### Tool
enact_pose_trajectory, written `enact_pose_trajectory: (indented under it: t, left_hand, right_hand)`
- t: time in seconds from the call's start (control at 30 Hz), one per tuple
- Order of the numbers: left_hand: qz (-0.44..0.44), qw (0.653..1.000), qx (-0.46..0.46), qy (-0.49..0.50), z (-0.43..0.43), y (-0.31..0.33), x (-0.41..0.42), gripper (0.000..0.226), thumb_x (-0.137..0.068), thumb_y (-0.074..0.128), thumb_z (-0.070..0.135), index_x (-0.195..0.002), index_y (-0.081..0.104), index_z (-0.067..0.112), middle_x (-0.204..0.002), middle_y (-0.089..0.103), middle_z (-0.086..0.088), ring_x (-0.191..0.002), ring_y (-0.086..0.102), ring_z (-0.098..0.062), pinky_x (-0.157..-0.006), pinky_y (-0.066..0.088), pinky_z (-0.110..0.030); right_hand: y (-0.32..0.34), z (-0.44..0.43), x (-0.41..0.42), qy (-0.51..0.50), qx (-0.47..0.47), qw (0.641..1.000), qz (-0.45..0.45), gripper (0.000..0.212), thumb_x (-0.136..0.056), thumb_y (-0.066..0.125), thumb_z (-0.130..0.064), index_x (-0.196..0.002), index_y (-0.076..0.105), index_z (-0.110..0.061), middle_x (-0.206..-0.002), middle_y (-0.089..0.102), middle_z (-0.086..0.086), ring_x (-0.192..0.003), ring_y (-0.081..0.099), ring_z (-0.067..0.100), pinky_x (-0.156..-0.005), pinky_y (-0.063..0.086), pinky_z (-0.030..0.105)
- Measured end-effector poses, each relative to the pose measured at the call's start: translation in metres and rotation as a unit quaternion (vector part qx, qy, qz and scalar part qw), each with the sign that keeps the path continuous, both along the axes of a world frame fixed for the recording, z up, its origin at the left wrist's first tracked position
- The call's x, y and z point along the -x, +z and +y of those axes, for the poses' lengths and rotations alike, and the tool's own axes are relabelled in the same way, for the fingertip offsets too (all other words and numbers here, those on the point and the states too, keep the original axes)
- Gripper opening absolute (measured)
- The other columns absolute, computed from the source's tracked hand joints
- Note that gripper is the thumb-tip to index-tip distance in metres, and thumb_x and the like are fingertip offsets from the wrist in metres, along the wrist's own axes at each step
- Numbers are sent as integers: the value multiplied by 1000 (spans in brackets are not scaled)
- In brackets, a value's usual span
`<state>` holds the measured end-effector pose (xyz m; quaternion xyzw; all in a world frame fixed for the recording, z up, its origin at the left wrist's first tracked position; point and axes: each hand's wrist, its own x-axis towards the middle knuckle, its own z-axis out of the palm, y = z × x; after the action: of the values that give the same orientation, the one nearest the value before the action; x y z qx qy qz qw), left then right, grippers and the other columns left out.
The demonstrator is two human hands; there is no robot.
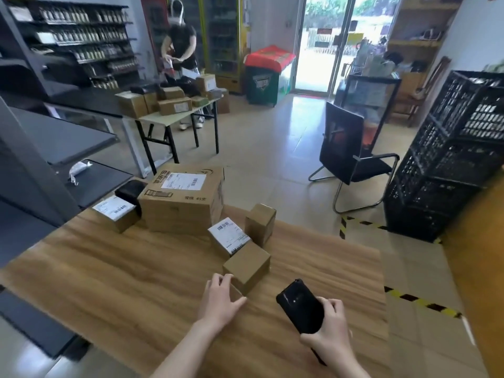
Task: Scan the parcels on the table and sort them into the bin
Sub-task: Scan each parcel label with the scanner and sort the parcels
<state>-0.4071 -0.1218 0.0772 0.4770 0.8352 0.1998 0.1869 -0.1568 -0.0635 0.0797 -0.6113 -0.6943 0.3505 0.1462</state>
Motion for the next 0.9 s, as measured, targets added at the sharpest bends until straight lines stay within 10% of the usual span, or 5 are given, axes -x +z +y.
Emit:
enact_pose_trajectory:
  t: [0.6,0.9]
  left_hand:
    - [-96,984,141,-41,100,-56,65,100,-79,64,64,-152,16,15,-149,31,-6,-137,32,-25,-108,38,-39]
    - [27,975,9,-219,98,-53,34,80,-66,74,48,-133,36,27,-127,37,2,-117,38,-20,-99,41,-35]
  right_hand:
    - [-30,39,67,-75,24,996,-39,79,-47,83,-40,-119,50,-35,-110,36,-17,-92,55,6,-89,43,37]
    - [-29,38,42,-173,-9,985,-15,80,-47,82,-19,-122,55,-22,-109,38,-7,-90,53,14,-89,47,45]
